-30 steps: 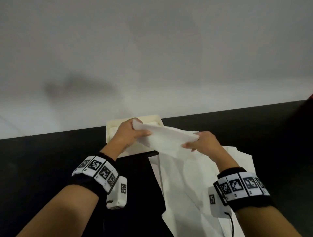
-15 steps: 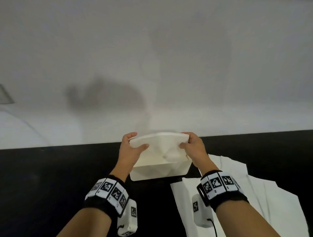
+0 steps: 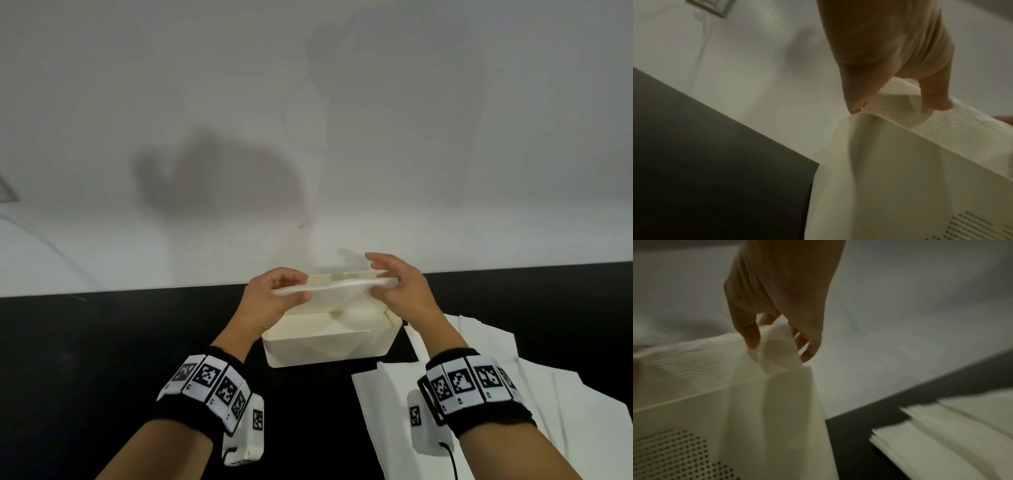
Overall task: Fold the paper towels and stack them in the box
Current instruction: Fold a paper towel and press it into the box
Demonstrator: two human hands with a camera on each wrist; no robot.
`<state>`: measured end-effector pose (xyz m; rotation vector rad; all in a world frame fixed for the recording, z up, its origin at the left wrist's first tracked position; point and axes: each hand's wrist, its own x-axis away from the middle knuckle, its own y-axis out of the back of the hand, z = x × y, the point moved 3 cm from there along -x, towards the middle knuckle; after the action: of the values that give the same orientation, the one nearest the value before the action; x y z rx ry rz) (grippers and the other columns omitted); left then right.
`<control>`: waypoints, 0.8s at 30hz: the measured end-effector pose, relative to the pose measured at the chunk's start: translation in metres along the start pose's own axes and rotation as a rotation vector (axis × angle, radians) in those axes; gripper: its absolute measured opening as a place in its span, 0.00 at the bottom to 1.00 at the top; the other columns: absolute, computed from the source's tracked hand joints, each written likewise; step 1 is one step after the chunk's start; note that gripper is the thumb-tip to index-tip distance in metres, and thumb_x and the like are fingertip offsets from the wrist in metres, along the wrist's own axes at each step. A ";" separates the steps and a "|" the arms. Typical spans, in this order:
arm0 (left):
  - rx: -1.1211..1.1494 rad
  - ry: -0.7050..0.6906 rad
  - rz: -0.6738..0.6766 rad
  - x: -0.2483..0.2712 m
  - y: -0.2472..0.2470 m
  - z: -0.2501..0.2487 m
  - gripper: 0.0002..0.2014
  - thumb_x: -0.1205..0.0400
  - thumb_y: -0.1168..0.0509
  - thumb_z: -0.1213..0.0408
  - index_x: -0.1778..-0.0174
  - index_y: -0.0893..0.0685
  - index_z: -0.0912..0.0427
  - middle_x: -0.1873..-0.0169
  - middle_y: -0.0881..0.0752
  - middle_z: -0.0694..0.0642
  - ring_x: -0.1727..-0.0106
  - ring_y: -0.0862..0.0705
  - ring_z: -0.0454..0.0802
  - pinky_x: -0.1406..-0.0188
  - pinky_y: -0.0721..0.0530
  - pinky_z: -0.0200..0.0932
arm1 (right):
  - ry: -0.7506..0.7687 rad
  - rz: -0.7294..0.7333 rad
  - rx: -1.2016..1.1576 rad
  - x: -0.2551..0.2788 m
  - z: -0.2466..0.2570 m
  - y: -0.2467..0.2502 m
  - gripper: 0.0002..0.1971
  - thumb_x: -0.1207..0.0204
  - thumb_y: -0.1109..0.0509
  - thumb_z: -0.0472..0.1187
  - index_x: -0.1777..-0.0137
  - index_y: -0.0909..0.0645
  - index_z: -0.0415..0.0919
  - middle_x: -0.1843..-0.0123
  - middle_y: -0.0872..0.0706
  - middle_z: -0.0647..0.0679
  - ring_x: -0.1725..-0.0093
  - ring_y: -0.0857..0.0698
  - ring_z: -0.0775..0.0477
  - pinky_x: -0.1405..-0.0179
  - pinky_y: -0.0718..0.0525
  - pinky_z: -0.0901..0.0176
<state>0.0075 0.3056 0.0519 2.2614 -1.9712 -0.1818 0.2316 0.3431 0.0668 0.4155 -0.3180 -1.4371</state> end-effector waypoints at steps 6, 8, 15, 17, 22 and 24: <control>-0.208 0.023 0.013 -0.003 0.001 -0.004 0.06 0.27 0.25 0.66 0.59 0.12 0.50 0.57 0.16 0.38 0.53 0.22 0.32 0.55 0.28 0.22 | 0.054 0.120 0.530 -0.001 0.017 -0.018 0.20 0.24 0.34 0.36 0.34 0.18 0.53 0.34 0.18 0.50 0.41 0.17 0.48 0.39 0.21 0.62; -0.314 0.029 0.047 -0.004 0.005 -0.003 0.09 0.27 0.25 0.66 0.52 0.11 0.53 0.55 0.16 0.42 0.50 0.21 0.35 0.52 0.28 0.23 | -0.065 0.118 0.474 -0.002 0.011 -0.011 0.18 0.24 0.33 0.36 0.35 0.17 0.50 0.36 0.16 0.49 0.51 0.16 0.49 0.51 0.19 0.64; -0.377 -0.017 -0.027 -0.004 0.018 -0.020 0.07 0.26 0.25 0.65 0.56 0.13 0.51 0.60 0.17 0.40 0.56 0.21 0.36 0.59 0.26 0.26 | -0.108 -0.037 0.122 -0.003 0.010 0.013 0.08 0.26 0.26 0.41 0.47 0.13 0.45 0.52 0.13 0.46 0.55 0.17 0.49 0.59 0.20 0.65; -0.546 -0.041 -0.005 -0.004 0.014 -0.026 0.09 0.25 0.27 0.62 0.49 0.14 0.51 0.55 0.16 0.43 0.52 0.21 0.41 0.51 0.25 0.32 | -0.107 -0.060 0.108 -0.003 0.011 0.014 0.09 0.26 0.26 0.42 0.47 0.14 0.46 0.52 0.12 0.46 0.53 0.16 0.48 0.54 0.18 0.62; -0.940 -0.255 0.116 -0.005 -0.020 -0.043 0.22 0.27 0.28 0.52 0.36 0.20 0.45 0.51 0.15 0.48 0.52 0.25 0.46 0.35 0.33 0.42 | 0.155 -0.020 0.231 0.007 0.047 0.001 0.06 0.25 0.27 0.39 0.50 0.11 0.46 0.62 0.18 0.61 0.64 0.22 0.63 0.64 0.26 0.83; -0.757 -0.260 0.083 -0.005 -0.032 -0.054 0.12 0.26 0.28 0.58 0.46 0.14 0.48 0.60 0.14 0.49 0.57 0.20 0.50 0.49 0.25 0.36 | 0.225 -0.020 0.177 0.013 0.058 -0.002 0.09 0.27 0.26 0.38 0.48 0.11 0.45 0.60 0.17 0.60 0.61 0.21 0.62 0.62 0.27 0.85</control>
<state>0.0478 0.3160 0.0993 1.7120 -1.6771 -1.0545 0.2048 0.3254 0.1172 0.7200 -0.2595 -1.3710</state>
